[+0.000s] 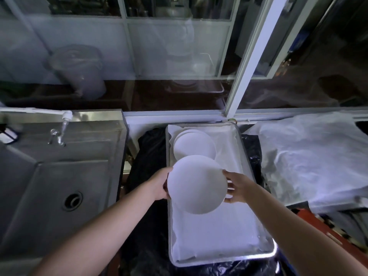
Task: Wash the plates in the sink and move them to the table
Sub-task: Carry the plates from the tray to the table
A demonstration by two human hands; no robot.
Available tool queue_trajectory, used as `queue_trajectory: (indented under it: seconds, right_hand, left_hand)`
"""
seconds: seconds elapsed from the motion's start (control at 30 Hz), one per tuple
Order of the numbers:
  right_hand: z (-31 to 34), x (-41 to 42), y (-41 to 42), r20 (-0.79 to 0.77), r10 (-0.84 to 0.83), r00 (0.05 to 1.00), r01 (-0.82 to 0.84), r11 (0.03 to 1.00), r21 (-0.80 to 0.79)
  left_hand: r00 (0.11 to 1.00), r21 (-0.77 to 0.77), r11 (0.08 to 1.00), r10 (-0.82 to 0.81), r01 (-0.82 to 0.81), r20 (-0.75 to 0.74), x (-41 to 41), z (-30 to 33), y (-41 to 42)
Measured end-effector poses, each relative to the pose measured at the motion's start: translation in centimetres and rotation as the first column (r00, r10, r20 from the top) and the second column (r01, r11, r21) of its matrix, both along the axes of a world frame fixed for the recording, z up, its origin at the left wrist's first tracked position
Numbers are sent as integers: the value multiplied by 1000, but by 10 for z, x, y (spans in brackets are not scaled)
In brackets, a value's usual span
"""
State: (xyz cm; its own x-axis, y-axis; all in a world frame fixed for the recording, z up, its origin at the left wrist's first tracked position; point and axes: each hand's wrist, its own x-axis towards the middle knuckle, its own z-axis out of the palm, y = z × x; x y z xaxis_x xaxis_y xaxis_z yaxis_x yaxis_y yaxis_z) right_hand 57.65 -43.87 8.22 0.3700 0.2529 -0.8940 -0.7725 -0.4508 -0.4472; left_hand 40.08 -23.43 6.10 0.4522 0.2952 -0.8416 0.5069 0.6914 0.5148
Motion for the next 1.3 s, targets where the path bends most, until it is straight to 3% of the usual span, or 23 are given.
queue_trajectory:
  seconds: [0.1,0.27,0.43,0.6,0.7,0.8,1.0,1.1,1.23,1.3]
  right_hand:
    - [2,-19,-18,-17,84,996,-84,996,21]
    - [6,-68,-37,-47,316,948,-314,948,44]
    - [17,-148,-46,-82,601,795,-599,799,55]
    - [21,-256,-54,-109,799,591,-801,598,43]
    - [26,-335,-66,-131,883,450,-888,459,44]
    - [44,-426,-94,-143,963,230,-969,241,62]
    - [58,-614,-199,-204,971,-126,-985,-98,143]
    - [68,-706,-270,-241,917,-318,-939,-270,211]
    - [50,-815,-351,-176,879,-443,-894,-419,161]
    - [36,-869,-382,-167,870,-464,-882,-435,183]
  left_hand:
    - [1000,-18,1000,9,-9,8,-39,2,-21]
    - [976,-53,975,217,-217,6,-135,-5,-78]
    - [889,-74,887,457,-456,-8,-248,14,-169]
    - [651,-11,652,757,-758,-46,-374,17,-260]
    - [448,-26,447,891,-894,-70,-443,27,-326]
    - [261,-76,256,963,-964,-63,-510,30,-403]
    - [-65,-146,-69,997,-987,-34,-645,31,-590]
    - [-171,-163,-171,985,-972,-15,-712,30,-687]
    - [-348,-182,-341,937,-923,12,-784,31,-812]
    - [-417,-196,-407,909,-892,11,-811,34,-867]
